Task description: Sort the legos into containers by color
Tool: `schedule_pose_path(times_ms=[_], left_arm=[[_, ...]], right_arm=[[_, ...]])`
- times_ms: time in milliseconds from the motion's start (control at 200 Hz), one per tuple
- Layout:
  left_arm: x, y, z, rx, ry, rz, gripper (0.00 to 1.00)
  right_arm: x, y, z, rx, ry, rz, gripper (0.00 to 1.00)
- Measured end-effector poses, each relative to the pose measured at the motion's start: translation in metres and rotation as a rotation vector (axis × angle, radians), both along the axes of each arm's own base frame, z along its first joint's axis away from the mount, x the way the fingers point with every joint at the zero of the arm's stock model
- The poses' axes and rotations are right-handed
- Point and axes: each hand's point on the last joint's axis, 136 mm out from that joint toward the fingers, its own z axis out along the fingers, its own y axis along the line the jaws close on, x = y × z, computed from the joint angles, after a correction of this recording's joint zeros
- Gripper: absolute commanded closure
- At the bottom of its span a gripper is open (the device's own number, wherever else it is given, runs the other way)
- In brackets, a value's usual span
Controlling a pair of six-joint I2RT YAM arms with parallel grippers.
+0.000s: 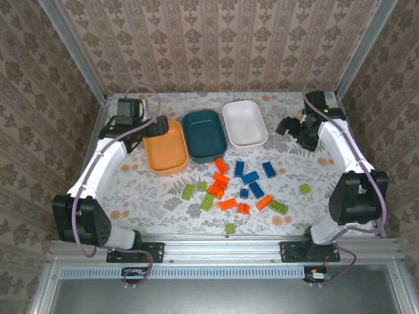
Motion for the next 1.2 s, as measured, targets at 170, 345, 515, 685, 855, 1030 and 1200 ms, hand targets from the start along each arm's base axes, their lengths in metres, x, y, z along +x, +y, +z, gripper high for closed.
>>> schedule_pose_path(times_ms=[170, 345, 515, 685, 855, 1030, 1200], left_arm=[[-0.026, -0.045, -0.022, -0.005, 0.107, -0.137, 0.0], [-0.039, -0.062, -0.033, -0.049, 0.16, -0.175, 0.0], [-0.045, -0.065, -0.043, -0.074, 0.2, -0.177, 0.0], [-0.047, -0.068, -0.049, -0.083, 0.227, -0.189, 0.0], [-0.049, -0.069, -0.051, -0.088, 0.241, -0.195, 0.0], [-0.05, -0.067, -0.052, -0.092, 0.252, -0.189, 0.0], [-0.048, -0.06, -0.053, -0.099, 0.258, -0.171, 0.0]], right_arm=[[-0.024, 0.027, -0.018, 0.022, 0.104, 0.071, 0.12], [-0.047, 0.043, -0.045, 0.019, 0.215, 0.127, 0.21], [-0.056, 0.052, -0.067, -0.02, 0.285, 0.183, 0.29], [-0.062, 0.057, -0.086, -0.062, 0.331, 0.227, 0.35], [-0.06, 0.058, -0.104, -0.094, 0.359, 0.244, 0.36], [-0.056, 0.059, -0.117, -0.111, 0.367, 0.249, 0.36], [-0.054, 0.059, -0.125, -0.117, 0.376, 0.25, 0.38]])
